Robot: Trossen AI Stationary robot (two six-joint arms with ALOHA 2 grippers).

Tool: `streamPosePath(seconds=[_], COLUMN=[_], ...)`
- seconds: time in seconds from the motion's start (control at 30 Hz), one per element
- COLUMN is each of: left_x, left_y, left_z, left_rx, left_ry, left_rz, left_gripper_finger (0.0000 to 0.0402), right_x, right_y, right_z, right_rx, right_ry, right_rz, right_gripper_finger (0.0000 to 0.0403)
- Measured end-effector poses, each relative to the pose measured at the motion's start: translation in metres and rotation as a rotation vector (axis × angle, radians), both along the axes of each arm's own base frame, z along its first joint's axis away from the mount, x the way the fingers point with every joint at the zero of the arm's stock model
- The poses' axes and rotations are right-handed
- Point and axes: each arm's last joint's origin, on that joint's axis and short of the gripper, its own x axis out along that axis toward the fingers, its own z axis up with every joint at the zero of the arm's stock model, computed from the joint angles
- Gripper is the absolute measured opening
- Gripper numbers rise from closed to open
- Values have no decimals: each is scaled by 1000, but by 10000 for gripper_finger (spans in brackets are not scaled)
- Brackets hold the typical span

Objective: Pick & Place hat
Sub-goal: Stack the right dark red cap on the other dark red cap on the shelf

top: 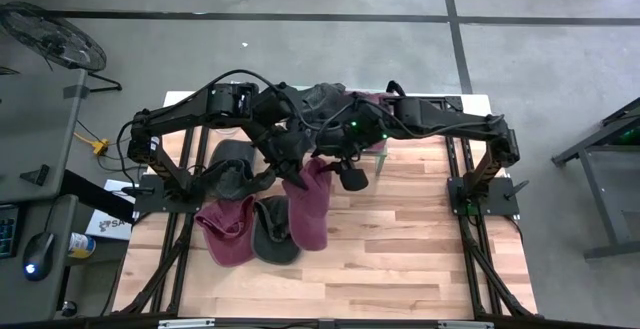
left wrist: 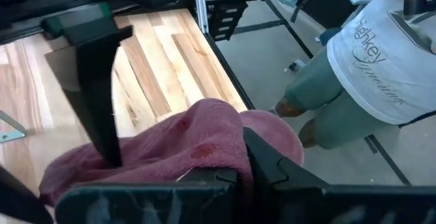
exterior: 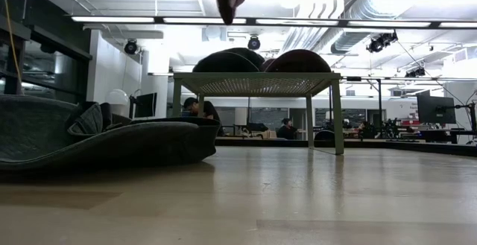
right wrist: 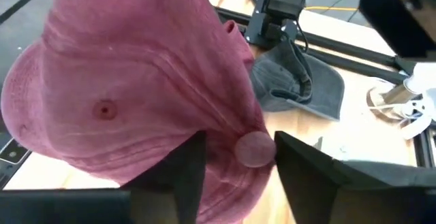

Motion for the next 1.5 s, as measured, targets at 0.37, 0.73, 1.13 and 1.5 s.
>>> streamPosePath(seconds=[0.37, 0.73, 1.13, 1.5], left_x=[0, 1, 9, 9], left_y=[0, 2, 5, 17], left_z=[0, 0, 7, 20], left_rx=[0, 31, 87, 271], left_ry=[-1, 16, -89, -147], left_rz=[-1, 83, 173, 554], left_gripper_finger=[0, 20, 195, 254], right_x=[-3, -18, -65, -99], right_y=[8, 28, 42, 52], right_z=[0, 10, 38, 59], right_rx=[27, -16, 5, 25], right_ry=[30, 48, 43, -27], right_rz=[-32, -141, -235, -391], right_gripper_finger=[45, 45, 45, 45])
